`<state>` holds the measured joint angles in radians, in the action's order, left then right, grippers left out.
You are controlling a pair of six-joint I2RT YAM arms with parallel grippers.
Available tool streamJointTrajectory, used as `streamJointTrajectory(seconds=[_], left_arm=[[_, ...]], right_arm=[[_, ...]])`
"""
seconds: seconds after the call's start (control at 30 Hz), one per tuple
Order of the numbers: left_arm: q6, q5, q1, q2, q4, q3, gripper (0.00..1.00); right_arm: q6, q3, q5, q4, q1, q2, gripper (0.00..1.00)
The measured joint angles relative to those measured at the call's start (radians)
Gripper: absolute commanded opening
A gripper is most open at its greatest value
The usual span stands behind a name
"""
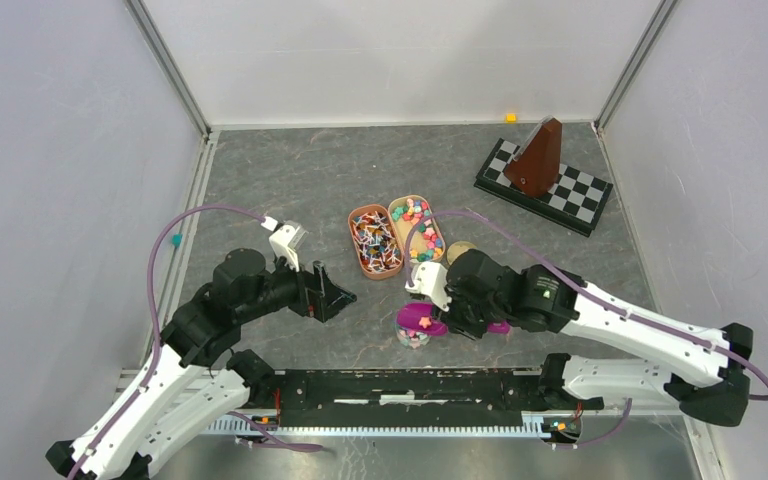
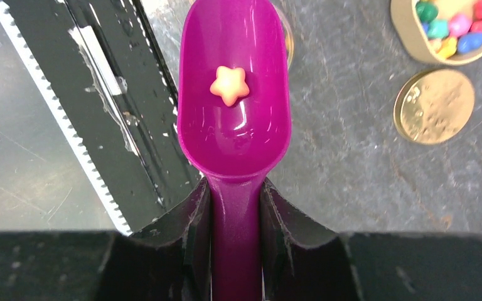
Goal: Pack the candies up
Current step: Place the fake candies in the packing bottle.
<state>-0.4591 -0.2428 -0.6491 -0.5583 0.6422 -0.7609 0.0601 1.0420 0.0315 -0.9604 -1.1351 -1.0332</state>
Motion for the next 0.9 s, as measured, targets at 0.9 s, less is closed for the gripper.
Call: streamJointTrajectory(seconds=[0.9], left_arm=[[0.000,0.006,0.000,0.049,0.006,0.011,1.00]], right_arm=[[-0.189,0.207,-0.183,-0.284,-0.100,-0.302,0.00]])
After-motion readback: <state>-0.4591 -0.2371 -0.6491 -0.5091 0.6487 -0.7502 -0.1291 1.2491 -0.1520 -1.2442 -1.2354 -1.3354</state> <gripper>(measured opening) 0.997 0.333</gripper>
